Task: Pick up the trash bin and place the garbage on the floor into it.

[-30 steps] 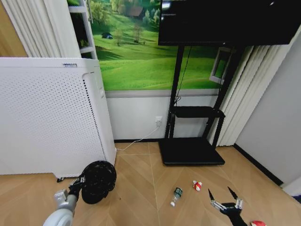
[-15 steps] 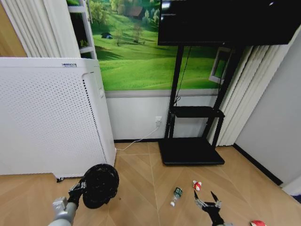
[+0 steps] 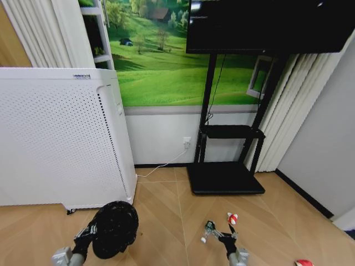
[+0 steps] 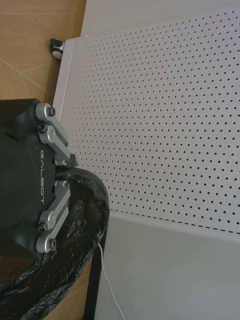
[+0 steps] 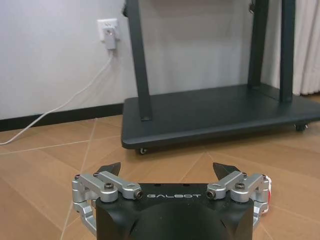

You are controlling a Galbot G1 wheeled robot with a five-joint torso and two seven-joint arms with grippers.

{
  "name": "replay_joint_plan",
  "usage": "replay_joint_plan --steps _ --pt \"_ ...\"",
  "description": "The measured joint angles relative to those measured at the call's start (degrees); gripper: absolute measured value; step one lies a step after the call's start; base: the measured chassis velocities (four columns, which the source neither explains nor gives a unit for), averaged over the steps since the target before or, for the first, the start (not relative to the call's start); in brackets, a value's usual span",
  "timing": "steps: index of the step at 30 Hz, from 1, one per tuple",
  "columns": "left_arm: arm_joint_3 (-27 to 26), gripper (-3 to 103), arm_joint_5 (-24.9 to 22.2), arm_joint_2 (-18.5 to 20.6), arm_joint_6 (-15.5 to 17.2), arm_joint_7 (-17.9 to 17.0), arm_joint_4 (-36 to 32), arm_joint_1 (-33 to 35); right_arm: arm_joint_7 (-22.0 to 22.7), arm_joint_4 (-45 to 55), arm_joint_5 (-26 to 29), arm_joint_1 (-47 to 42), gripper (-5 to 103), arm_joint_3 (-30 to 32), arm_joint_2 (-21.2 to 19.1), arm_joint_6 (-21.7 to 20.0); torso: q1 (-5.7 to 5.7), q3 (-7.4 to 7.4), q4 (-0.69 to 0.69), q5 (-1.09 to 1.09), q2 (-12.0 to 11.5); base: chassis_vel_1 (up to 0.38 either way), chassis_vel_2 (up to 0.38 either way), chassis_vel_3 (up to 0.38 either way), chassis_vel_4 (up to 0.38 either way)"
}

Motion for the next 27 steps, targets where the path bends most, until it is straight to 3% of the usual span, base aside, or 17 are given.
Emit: replay_joint_plan --steps 12,27 --pt "-2.6 7 1.7 -2.2 -0.6 0.8 -1.2 3.4 -0.6 -7.6 2.6 6.4 100 -3.7 4.5 -0.5 0.00 0.00 0.01 0.00 0.0 0.000 0.000 0.000 0.000" --pt "-4.9 7 3.9 -5.4 -1.6 2.1 -2.1 6.4 -6.0 -22.9 4.8 13.5 100 -7.3 8.7 2.7 0.00 0.00 -0.01 0.01 0.0 0.000 0.000 0.000 0.000"
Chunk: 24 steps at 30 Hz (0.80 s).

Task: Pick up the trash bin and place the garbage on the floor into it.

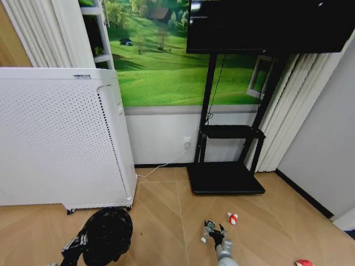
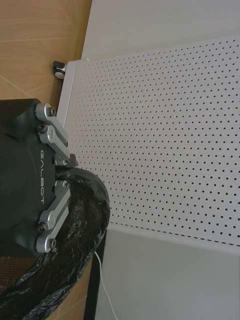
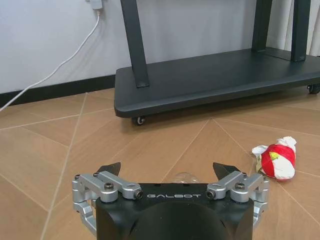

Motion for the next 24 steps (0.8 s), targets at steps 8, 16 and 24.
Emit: replay_joint_plan --steps 8,16,24 --pt "0.0 7 0.5 -0.5 -0.3 0.3 0.4 0.1 -2.0 -4.5 1.8 2.6 100 -1.0 3.0 0.1 0.00 0.00 0.01 -0.01 0.0 0.000 0.000 0.000 0.000" --pt "0.1 7 0.5 -0.8 -0.7 0.4 0.8 -0.2 -3.5 -9.8 3.8 5.0 100 -1.2 7.1 -0.2 0.00 0.00 0.02 0.01 0.0 0.000 0.000 0.000 0.000" --pt "0.6 7 0.5 -1.1 -0.9 0.6 1.4 -0.5 -6.6 -15.9 5.6 6.8 100 0.4 8.0 -0.6 0.00 0.00 0.01 0.00 0.0 0.000 0.000 0.000 0.000"
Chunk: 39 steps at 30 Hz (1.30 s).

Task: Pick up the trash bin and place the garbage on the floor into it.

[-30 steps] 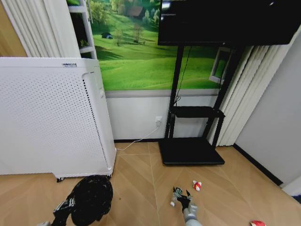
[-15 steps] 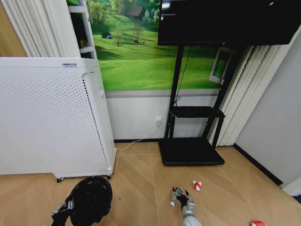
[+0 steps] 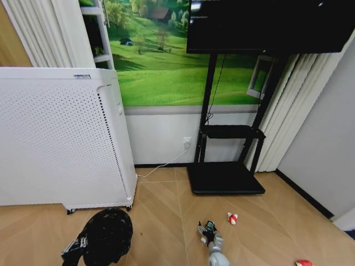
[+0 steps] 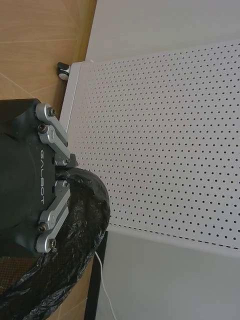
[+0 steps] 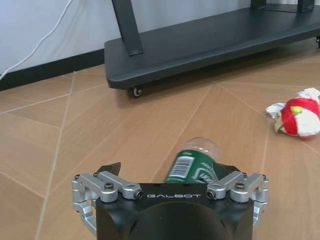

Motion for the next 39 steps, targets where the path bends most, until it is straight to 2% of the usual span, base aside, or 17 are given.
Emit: replay_joint_plan --steps 7,20,27,29,30,33,36,37,38,39 --pt "0.7 7 -0.1 -0.5 -0.1 0.1 0.5 -0.4 -2.5 -3.1 0.8 0.7 100 1.2 -0.8 -0.5 0.00 0.00 -0.01 0.01 0.0 0.000 0.000 0.000 0.000" --pt "1.2 7 0.0 -0.9 -0.2 0.3 1.5 -0.9 -3.4 -4.6 0.6 1.1 100 1.3 0.9 -0.6 0.00 0.00 0.01 0.00 0.0 0.000 0.000 0.000 0.000" --pt "1.1 7 -0.5 -0.6 -0.2 0.2 1.8 -1.1 -5.1 -7.1 0.9 2.4 96 1.2 2.1 -1.0 0.00 0.00 0.01 0.00 0.0 0.000 0.000 0.000 0.000" --pt "1.0 7 -1.4 0.1 -0.2 0.2 2.3 -1.6 -7.5 -10.0 0.9 2.9 86 2.2 2.8 -1.7 0.00 0.00 0.00 0.00 0.0 0.000 0.000 0.000 0.000" --pt "1.0 7 -1.4 0.1 -0.2 0.2 2.3 -1.6 -7.5 -10.0 0.9 2.9 86 2.2 2.8 -1.7 0.00 0.00 0.00 0.00 0.0 0.000 0.000 0.000 0.000" --pt "1.3 7 -2.3 0.8 -0.2 0.1 2.8 -2.2 -8.7 -11.7 0.7 3.0 71 3.3 3.5 -2.0 0.00 0.00 0.00 0.00 0.0 0.000 0.000 0.000 0.000" --pt "1.7 7 -2.6 1.2 -0.3 0.1 3.1 -2.8 -9.3 -12.5 0.4 3.0 71 4.1 3.9 -2.1 0.00 0.00 0.00 0.00 0.0 0.000 0.000 0.000 0.000" --pt "2.0 7 -2.8 1.5 -0.3 0.1 3.2 -3.1 -9.6 -12.9 0.2 3.1 61 4.5 4.1 -2.2 0.00 0.00 0.00 -0.01 0.0 0.000 0.000 0.000 0.000" --pt "2.0 7 -2.8 1.5 -0.3 0.1 3.2 -3.1 -9.6 -12.9 0.2 3.1 61 4.5 4.1 -2.2 0.00 0.00 0.00 -0.01 0.0 0.000 0.000 0.000 0.000" --pt "2.2 7 -3.0 1.6 -0.3 0.1 3.3 -3.3 -9.9 -13.3 -0.1 3.2 54 5.0 4.3 -2.2 0.00 0.00 0.00 -0.01 0.0 0.000 0.000 0.000 0.000"
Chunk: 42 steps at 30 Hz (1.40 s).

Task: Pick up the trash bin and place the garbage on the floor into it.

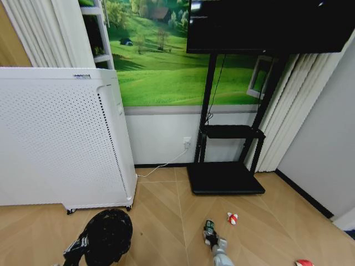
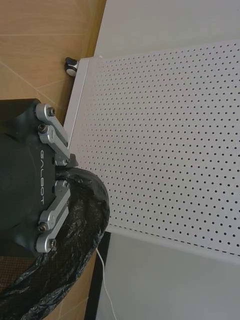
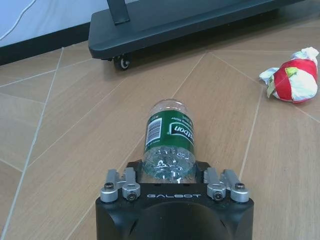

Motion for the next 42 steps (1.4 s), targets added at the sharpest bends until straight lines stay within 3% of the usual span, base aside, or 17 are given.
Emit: replay_joint_plan --steps 2,8,12,16,18,19,24,32,36,37,42 --pt "0.7 7 -0.3 0.4 -0.1 0.0 0.4 -0.6 -0.5 -0.6 -0.5 0.0 43 1.0 0.1 0.1 0.00 0.00 0.00 0.00 0.0 0.000 0.000 0.000 0.000" --pt "1.9 7 -0.4 0.6 -0.1 -0.1 1.1 -1.8 0.3 1.6 -0.3 -0.5 33 1.0 -1.2 0.5 0.00 0.01 0.00 0.03 0.0 0.000 0.000 0.000 0.000" --pt "3.0 7 -1.2 1.5 0.5 -0.7 2.0 -3.3 3.7 8.8 0.1 -2.6 24 -0.5 -5.2 1.7 0.00 0.00 0.01 0.04 0.0 0.000 0.000 0.000 0.000" --pt "3.3 7 -2.6 3.4 0.9 -1.5 2.8 -4.7 5.7 15.3 -1.9 -5.2 24 -1.4 -10.0 4.0 0.00 0.00 -0.04 -0.03 0.0 0.000 0.000 0.000 0.000" --pt "3.4 7 -3.6 4.9 1.1 -1.9 3.1 -5.8 7.6 23.2 -4.2 -8.1 24 -1.3 -14.2 5.0 0.00 0.00 -0.02 0.04 0.0 0.000 0.000 0.000 0.000" --pt "3.4 7 -3.6 4.9 1.1 -1.9 3.1 -5.8 7.6 23.2 -4.2 -8.1 24 -1.3 -14.2 5.0 0.00 0.00 -0.02 0.04 0.0 0.000 0.000 0.000 0.000" --pt "4.7 7 -4.4 6.6 1.5 -2.2 3.8 -8.5 10.9 36.8 -12.3 -14.3 24 0.3 -19.8 6.2 0.00 0.00 0.00 0.03 0.0 0.000 0.000 0.000 0.000" --pt "8.5 7 -4.5 7.9 3.0 -3.1 4.8 -13.1 13.6 52.3 -20.7 -23.1 24 4.0 -23.5 6.0 0.00 0.00 0.00 -0.01 0.0 0.000 0.000 0.000 0.000" --pt "9.2 7 -4.6 8.5 3.2 -3.3 5.0 -14.0 13.8 54.5 -22.2 -24.9 24 4.5 -24.1 6.0 0.00 0.00 -0.04 0.01 0.0 0.000 0.000 0.000 0.000" --pt "9.9 7 -4.7 9.1 3.2 -3.3 5.3 -14.7 14.1 57.9 -25.4 -27.5 24 5.0 -24.8 6.5 0.00 0.00 -0.02 0.02 0.0 0.000 0.000 0.000 0.000" --pt "10.5 7 -4.4 9.1 3.3 -3.4 5.2 -14.7 15.3 64.9 -29.8 -30.0 24 3.8 -25.9 6.4 0.00 0.00 -0.01 0.00 0.0 0.000 0.000 0.000 0.000"
